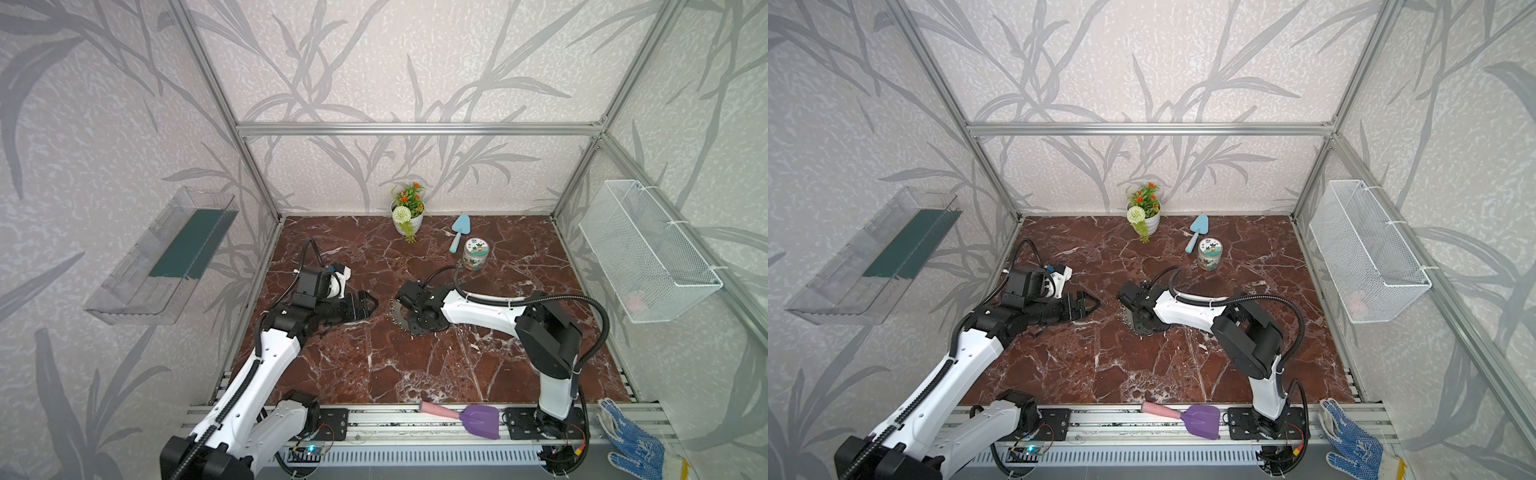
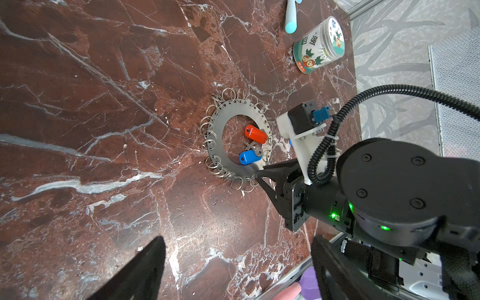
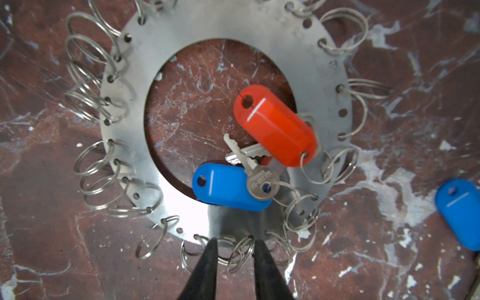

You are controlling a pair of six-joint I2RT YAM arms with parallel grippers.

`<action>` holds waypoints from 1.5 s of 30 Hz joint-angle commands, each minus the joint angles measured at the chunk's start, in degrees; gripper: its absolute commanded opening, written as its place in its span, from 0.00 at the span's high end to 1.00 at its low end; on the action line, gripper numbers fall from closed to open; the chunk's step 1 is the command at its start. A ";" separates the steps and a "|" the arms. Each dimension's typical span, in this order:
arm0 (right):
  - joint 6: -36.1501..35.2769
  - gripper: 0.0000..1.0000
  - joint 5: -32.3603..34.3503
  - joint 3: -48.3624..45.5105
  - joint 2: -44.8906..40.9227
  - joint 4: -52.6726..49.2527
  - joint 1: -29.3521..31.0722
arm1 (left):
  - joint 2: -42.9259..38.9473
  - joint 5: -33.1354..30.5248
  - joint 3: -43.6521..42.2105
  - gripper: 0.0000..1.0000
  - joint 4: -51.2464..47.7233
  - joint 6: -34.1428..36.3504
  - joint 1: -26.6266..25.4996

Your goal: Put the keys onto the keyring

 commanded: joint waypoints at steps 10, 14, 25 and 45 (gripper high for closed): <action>-0.24 0.79 1.62 0.96 -0.59 -2.48 0.62 | -1.22 1.14 -0.92 0.12 1.00 -0.33 0.77; -2.14 0.70 1.82 -0.47 -5.15 -1.73 0.67 | -1.21 1.22 -0.93 0.12 0.98 -0.33 0.86; -5.78 0.63 -14.17 -19.34 -18.77 12.67 -8.62 | -0.38 2.06 -1.15 0.12 1.67 -0.46 0.86; 0.41 0.67 -25.22 -22.86 -10.08 26.94 -12.63 | 0.73 2.06 -0.98 0.12 1.53 -0.33 1.08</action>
